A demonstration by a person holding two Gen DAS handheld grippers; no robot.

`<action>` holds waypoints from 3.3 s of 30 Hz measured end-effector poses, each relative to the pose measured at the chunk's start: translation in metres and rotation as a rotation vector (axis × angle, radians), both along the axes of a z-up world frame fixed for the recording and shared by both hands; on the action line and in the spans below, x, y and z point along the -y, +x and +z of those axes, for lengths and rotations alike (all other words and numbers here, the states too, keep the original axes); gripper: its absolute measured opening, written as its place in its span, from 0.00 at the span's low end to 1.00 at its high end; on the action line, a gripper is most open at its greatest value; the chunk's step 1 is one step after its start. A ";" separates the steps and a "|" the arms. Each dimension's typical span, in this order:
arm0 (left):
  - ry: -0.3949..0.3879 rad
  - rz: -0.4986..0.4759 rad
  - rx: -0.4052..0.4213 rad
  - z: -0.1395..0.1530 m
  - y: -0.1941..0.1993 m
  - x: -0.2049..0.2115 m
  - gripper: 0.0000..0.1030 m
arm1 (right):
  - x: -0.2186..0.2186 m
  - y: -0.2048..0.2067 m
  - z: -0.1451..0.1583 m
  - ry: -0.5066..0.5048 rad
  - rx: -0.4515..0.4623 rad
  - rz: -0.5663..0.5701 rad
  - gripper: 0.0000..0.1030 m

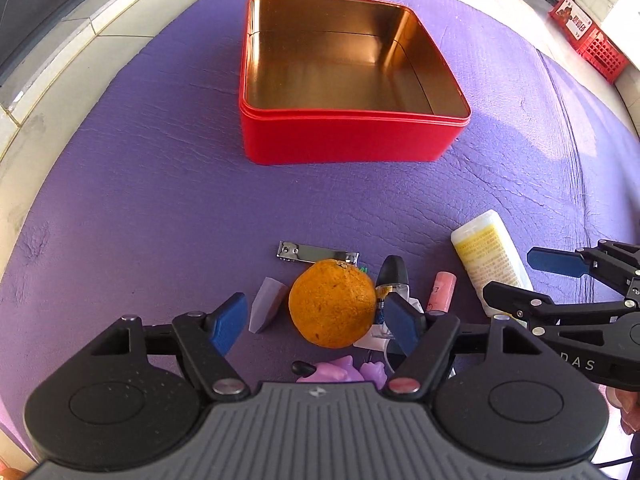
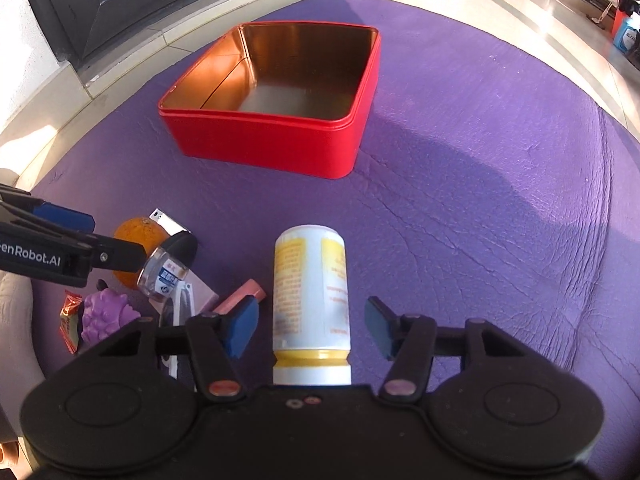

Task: Organize rigid objects
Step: 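Grasp the orange with the left tool while the right tool grasps the white bottle, then carry the orange and bottle into the red tin and open both tools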

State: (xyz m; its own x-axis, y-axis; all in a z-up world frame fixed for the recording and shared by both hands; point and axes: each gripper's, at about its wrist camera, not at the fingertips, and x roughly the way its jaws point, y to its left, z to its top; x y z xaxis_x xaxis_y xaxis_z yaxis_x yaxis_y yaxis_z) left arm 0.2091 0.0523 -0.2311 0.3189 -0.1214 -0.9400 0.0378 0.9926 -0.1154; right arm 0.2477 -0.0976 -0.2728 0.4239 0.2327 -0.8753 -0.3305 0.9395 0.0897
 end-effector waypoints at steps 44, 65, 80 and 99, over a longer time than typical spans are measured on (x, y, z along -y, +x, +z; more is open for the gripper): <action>0.010 0.069 -0.025 0.026 0.026 -0.012 0.49 | -0.006 0.030 0.046 0.021 0.005 0.014 0.42; -0.055 0.166 0.217 0.105 0.124 -0.024 0.49 | -0.046 0.138 0.102 0.051 0.184 0.071 0.42; -0.046 0.159 0.092 0.020 0.161 -0.005 0.49 | -0.073 0.175 0.020 -0.004 0.046 0.089 0.42; -0.055 0.166 0.041 -0.003 0.161 -0.010 0.49 | -0.074 0.173 -0.009 -0.036 0.023 0.091 0.45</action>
